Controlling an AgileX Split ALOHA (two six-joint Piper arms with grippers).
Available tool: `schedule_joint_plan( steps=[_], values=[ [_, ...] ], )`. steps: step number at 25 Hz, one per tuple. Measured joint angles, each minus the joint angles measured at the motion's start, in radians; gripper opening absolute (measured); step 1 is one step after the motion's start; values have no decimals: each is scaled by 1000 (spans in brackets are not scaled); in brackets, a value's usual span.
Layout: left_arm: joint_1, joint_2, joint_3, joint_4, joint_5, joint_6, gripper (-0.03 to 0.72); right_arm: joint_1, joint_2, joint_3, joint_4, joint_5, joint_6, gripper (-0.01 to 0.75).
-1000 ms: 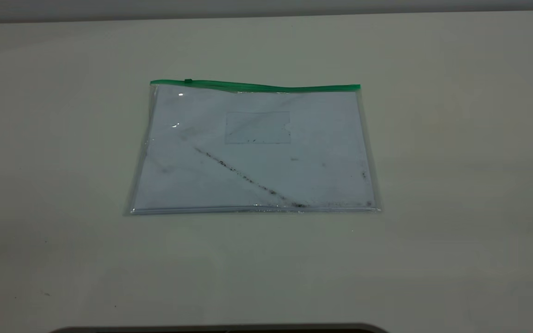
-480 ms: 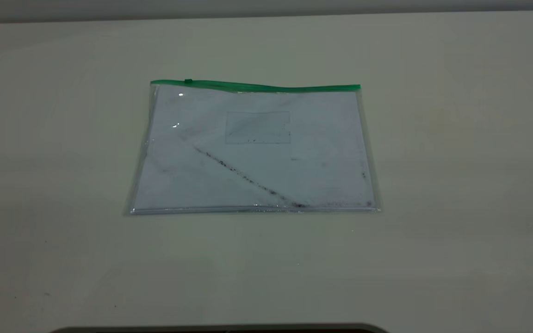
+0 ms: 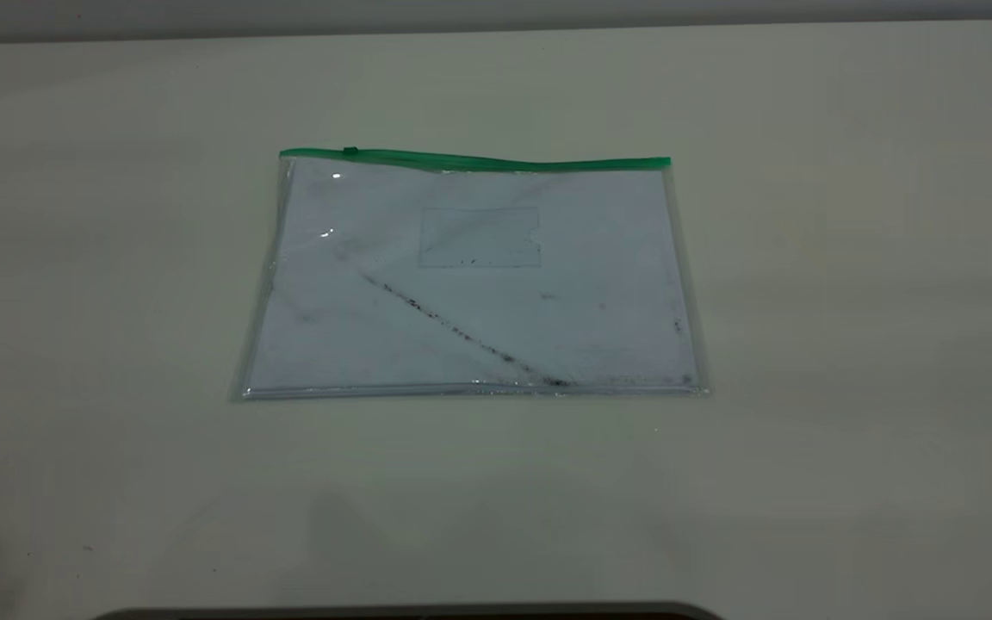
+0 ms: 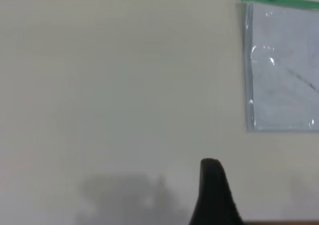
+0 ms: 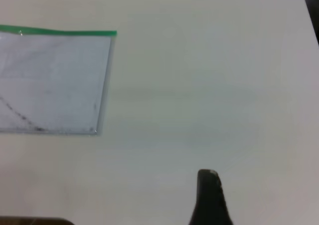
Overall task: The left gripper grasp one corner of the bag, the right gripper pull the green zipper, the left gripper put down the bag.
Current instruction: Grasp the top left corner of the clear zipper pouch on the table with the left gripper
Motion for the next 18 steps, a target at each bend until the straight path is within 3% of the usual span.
schedule_joint_plan(
  steps=[6,18],
  values=[
    [0,309,-32,-179,-198,85,569,0,200,-38,6,-122,5,579],
    [-5,828,-59,-678,-541,690,569,0,581,-38,147,-327,-87,579]
  ],
)
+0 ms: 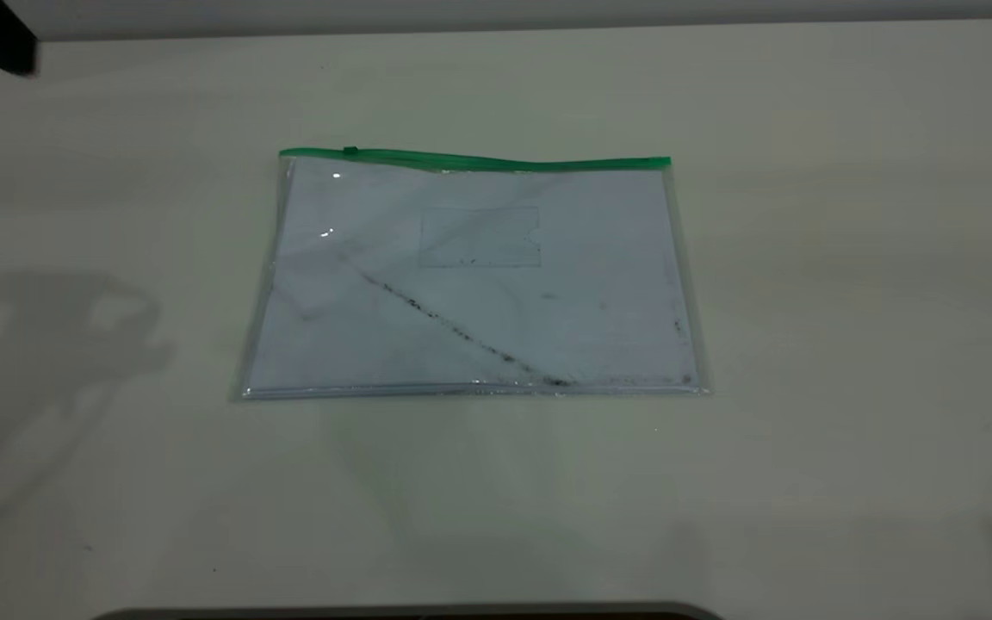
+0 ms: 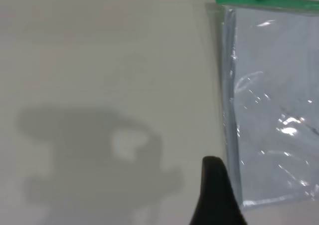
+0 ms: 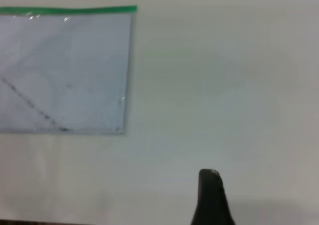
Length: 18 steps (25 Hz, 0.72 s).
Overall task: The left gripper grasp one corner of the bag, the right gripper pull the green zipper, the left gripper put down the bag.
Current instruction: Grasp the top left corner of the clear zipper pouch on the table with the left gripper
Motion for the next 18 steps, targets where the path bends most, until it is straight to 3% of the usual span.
schedule_joint_plan(
  steps=[10,18],
  values=[
    [-2,424,-284,-409,45,477,569,0,466,-154,81,-115,-157,579],
    [-2,652,-457,-564,124,685,569,0,773,-309,82,-145,-221,579]
  ],
)
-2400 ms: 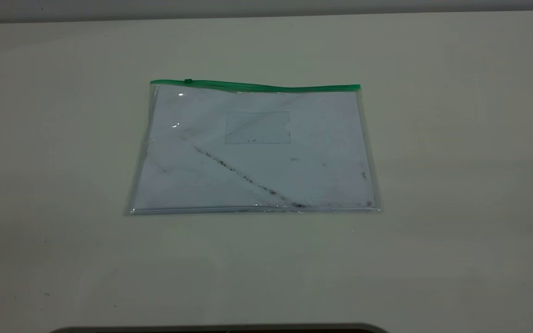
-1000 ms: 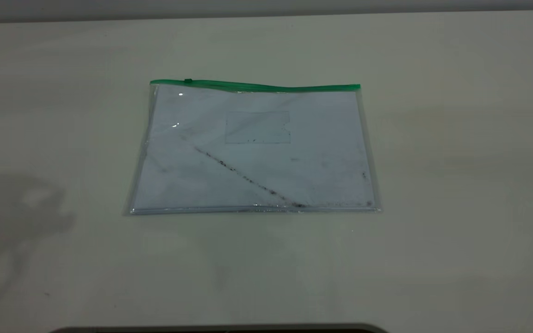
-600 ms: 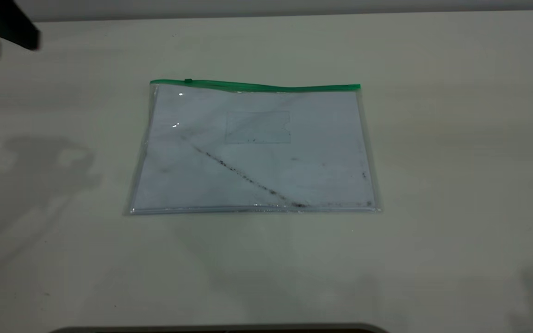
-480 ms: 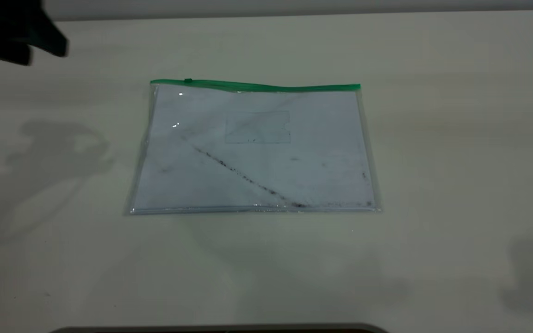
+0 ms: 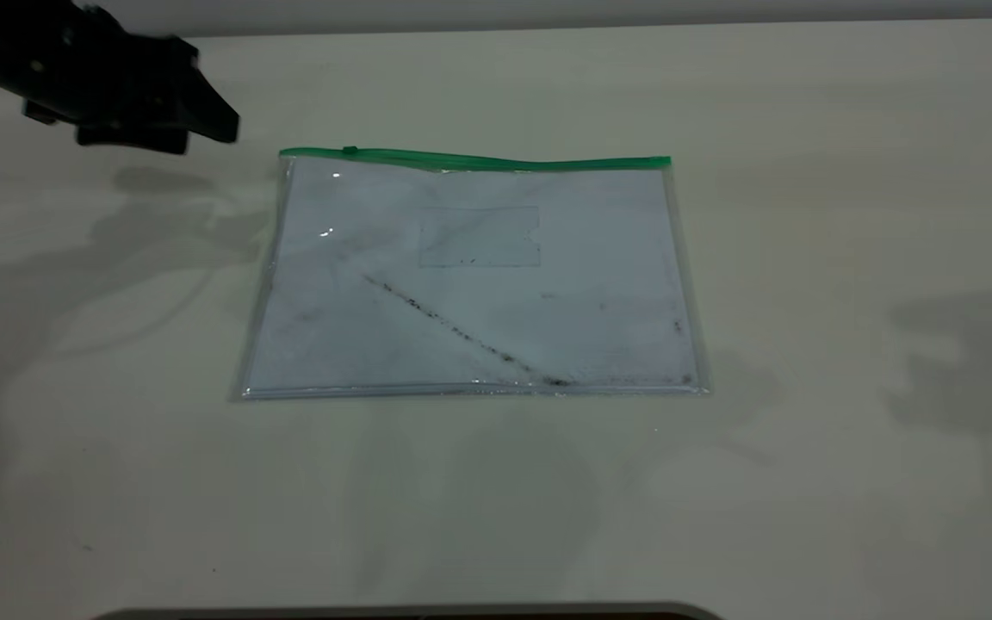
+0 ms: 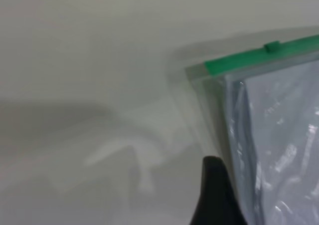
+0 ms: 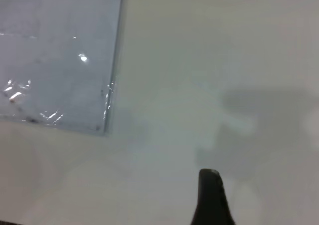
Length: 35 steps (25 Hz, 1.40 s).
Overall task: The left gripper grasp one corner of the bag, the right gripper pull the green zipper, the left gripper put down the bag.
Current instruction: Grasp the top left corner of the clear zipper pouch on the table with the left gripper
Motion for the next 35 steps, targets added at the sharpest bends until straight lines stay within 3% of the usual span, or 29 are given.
schedule_joint_plan(
  steps=[8,23,27,32,35],
  values=[
    [-20,135,-120,-26,54,17,569,0,123,-73,17,-24,-63,579],
    [-85,277,-253,-58,116,30,556,0,134,-82,28,-51,-90,579],
    [-91,291,-254,-89,162,120,424,0,134,-82,42,-78,-116,579],
    [-91,298,-255,-141,220,309,83,0,134,-82,125,-83,-208,579],
    [-91,298,-286,-137,290,425,53,0,134,-82,211,-86,-309,579]
  ],
)
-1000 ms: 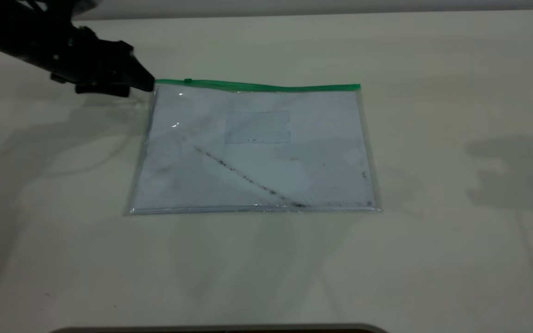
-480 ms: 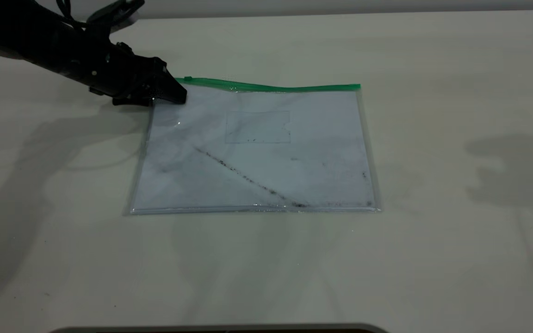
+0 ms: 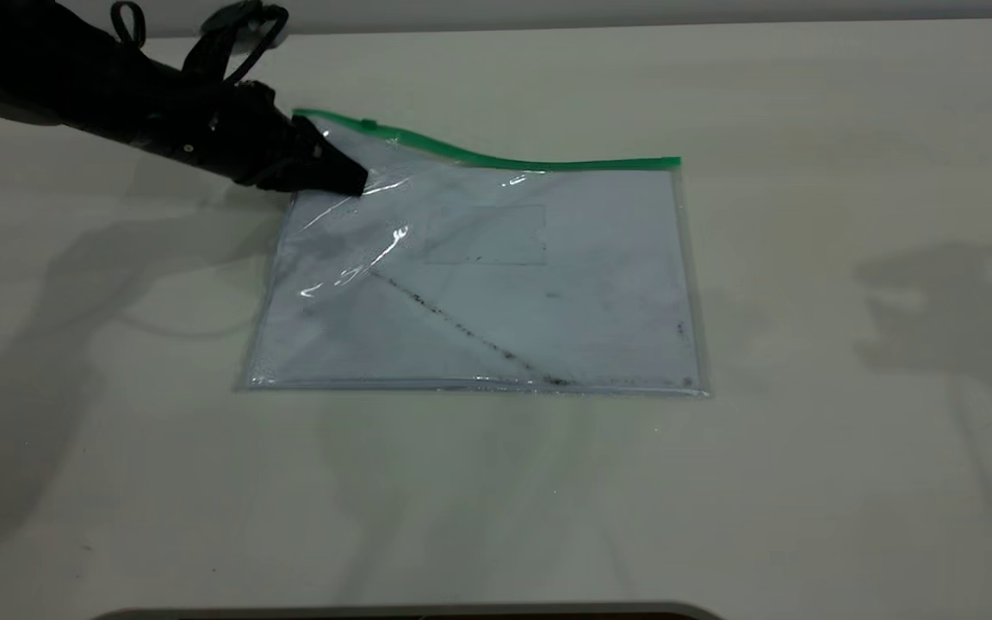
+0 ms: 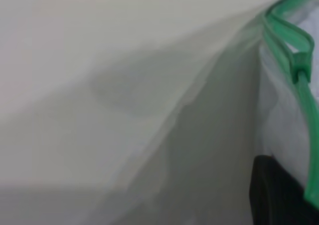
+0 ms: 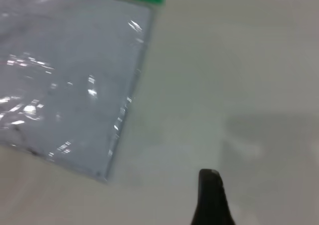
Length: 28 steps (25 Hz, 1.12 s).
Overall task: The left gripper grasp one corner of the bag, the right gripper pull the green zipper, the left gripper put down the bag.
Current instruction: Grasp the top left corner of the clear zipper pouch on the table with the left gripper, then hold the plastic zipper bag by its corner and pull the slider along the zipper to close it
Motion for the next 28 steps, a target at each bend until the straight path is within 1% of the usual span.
schedule_joint_plan(
  steps=[3,8,12,16,20,25,28],
  values=[
    [0,0,-78,71,123,57,53,19,0,0,88,-9,-131,579],
    [-2,0,-257,287,352,66,53,105,0,0,189,-22,-320,579],
    [-15,0,-364,418,459,36,53,177,9,-1,255,-47,-414,579],
    [-61,0,-453,496,490,25,53,239,62,-40,288,-52,-458,579],
    [-135,0,-523,609,493,22,53,292,152,-105,293,-50,-470,579],
    [-199,1,-566,674,490,24,53,344,288,-206,297,-49,-510,579],
    [-224,1,-578,710,475,33,53,365,361,-271,311,-49,-528,579]
  ],
)
